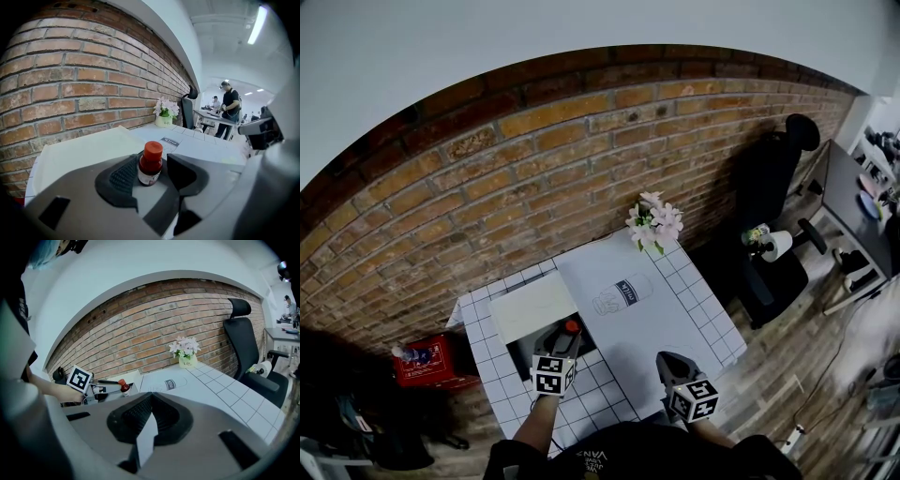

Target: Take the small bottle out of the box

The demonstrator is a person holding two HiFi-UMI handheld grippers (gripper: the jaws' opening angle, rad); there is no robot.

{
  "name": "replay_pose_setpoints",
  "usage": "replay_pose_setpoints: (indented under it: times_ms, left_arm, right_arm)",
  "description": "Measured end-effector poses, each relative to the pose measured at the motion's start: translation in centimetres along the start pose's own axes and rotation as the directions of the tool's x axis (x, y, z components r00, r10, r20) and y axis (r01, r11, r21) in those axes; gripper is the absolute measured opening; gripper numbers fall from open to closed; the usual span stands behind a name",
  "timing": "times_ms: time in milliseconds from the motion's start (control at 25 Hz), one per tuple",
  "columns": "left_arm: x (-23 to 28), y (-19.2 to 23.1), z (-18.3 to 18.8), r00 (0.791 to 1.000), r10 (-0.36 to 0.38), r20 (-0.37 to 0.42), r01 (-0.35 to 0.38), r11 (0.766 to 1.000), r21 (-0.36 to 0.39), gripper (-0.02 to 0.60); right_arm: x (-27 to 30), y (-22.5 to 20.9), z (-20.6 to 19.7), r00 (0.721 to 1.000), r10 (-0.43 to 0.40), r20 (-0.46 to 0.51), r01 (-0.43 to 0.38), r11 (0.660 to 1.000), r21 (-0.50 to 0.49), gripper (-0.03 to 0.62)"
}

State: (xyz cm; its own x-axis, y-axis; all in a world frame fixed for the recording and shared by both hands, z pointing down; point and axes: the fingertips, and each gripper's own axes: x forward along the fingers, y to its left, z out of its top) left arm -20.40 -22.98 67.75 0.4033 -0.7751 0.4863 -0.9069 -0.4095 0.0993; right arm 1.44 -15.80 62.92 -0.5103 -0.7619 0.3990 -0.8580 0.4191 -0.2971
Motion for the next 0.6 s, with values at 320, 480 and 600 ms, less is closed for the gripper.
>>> replay_pose_setpoints:
  times_ms: [320, 480, 600]
  left_arm:
    - [1.6, -0.6, -0.6, 0.999, -0.021, -0.032, 0.022, 1.000, 0.015, 0.220]
    - [2.2, -0.4, -0.9, 0.999, -0.014, -0.048, 0.016, 0.999, 0.034, 0.227]
    - [2.6, -0.3, -0.9, 0.999, -0.006, -0.054, 0.008, 0.999, 0.040, 0.227]
  right_arm:
    - [-0.1, -0.4, -0.4, 1.000, -0.017, -0.009, 0.017, 1.000, -0.006, -0.002]
    - [-0.3, -0.5, -0.8, 1.000, -0.024, -0.017, 0.024, 1.000, 0.016, -0.002]
    - [-0.4, -0.8, -0.9, 0.999, -0.032, -0.018, 0.032, 0.999, 0.019, -0.002]
